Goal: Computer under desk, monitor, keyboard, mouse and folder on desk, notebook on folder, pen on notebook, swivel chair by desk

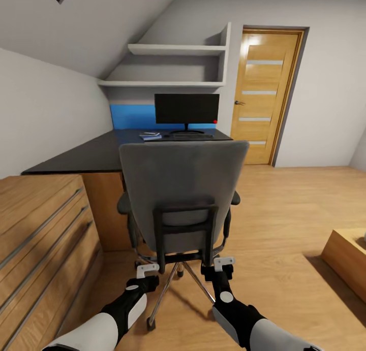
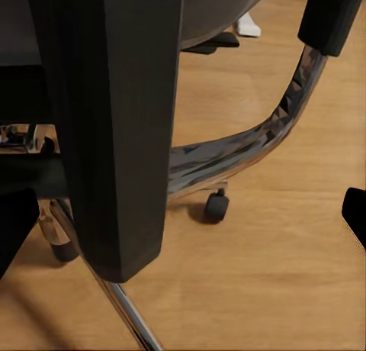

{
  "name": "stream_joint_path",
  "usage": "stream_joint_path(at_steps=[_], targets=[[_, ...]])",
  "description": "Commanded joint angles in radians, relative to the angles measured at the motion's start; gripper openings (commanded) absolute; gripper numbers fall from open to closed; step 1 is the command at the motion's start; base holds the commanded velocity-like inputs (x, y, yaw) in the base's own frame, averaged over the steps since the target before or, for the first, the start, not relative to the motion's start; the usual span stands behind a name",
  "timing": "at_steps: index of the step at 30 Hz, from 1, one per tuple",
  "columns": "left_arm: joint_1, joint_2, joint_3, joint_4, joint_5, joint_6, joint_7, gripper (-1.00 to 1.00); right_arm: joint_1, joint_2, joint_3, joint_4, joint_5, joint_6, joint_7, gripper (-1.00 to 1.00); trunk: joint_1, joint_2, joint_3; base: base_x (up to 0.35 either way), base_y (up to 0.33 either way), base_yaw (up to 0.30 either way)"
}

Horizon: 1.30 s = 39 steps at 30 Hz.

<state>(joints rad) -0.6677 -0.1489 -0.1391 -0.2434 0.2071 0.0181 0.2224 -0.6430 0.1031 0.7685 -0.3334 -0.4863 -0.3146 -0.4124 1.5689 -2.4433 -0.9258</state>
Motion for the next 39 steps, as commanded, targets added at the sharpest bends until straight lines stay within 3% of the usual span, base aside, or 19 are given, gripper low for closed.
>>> stream_joint_path(at_steps=[1, 39], targets=[[-0.001, 0.0, -0.01, -0.008, 0.006, 0.002, 0.004, 1.0, -0.001, 0.0, 0.008, 0.0, -0.01, -0.006, -0.005, 1.0, 0.0, 0.0, -0.001, 0.317, -0.126, -0.001], [-0.001, 0.002, -0.01, -0.007, 0.006, 0.002, 0.003, 1.0, -0.001, 0.0, 0.008, 0.001, 0.0, -0.018, -0.005, 1.0, 0.0, 0.0, -0.001, 0.318, -0.093, 0.0]])
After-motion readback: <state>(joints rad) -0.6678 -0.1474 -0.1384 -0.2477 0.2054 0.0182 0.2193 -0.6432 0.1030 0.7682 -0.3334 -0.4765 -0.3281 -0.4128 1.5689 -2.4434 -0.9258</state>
